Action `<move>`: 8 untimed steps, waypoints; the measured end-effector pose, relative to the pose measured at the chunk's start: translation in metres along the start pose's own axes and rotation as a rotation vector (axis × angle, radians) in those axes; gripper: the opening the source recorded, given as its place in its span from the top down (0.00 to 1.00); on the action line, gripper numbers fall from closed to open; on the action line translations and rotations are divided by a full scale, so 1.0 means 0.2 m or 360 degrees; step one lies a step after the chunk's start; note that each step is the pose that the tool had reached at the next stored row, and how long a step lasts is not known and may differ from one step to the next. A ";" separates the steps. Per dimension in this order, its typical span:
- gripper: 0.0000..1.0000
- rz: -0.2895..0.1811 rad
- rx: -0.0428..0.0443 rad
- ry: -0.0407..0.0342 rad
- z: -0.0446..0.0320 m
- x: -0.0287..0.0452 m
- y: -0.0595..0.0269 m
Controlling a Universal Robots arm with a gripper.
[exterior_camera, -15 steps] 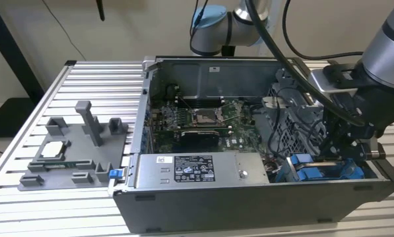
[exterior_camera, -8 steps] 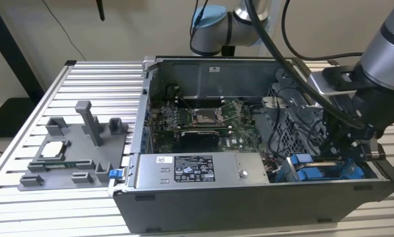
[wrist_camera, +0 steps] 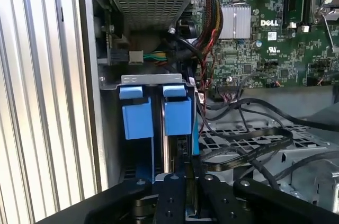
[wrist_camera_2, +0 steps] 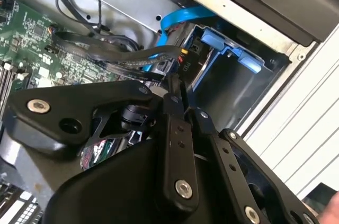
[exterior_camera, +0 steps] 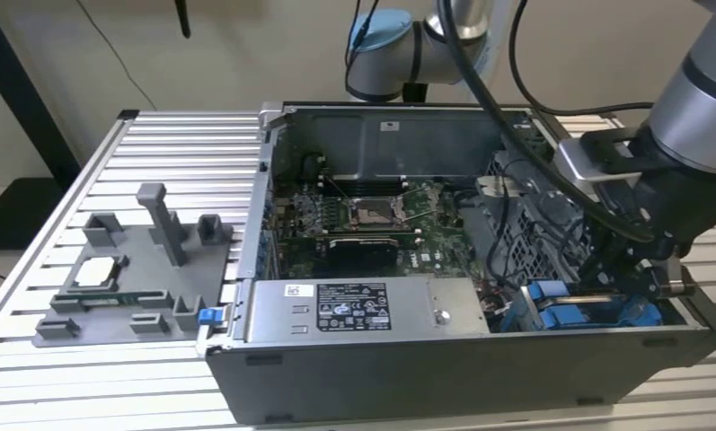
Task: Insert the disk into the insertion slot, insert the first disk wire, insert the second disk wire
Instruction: 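Insert the second disk wire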
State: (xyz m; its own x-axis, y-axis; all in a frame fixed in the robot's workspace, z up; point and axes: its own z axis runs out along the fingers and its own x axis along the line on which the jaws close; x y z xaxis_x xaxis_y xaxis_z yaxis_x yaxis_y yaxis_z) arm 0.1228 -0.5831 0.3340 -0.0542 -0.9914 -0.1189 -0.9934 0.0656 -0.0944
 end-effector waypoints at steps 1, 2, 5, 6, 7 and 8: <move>1.00 0.0000 0.0000 -0.0001 0.004 0.000 0.000; 1.00 0.0000 0.0000 -0.0001 0.004 0.000 0.000; 0.00 0.0001 0.0000 -0.0007 -0.032 -0.004 -0.003; 0.00 0.0000 0.0000 -0.0003 -0.063 -0.008 -0.006; 0.00 0.0000 0.0000 -0.0003 -0.084 -0.010 -0.008; 0.00 0.0000 0.0000 -0.0004 -0.105 -0.013 -0.010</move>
State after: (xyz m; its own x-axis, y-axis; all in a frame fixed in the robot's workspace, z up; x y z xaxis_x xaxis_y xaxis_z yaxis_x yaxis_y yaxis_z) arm 0.1229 -0.5830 0.3553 -0.0541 -0.9911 -0.1213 -0.9934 0.0658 -0.0942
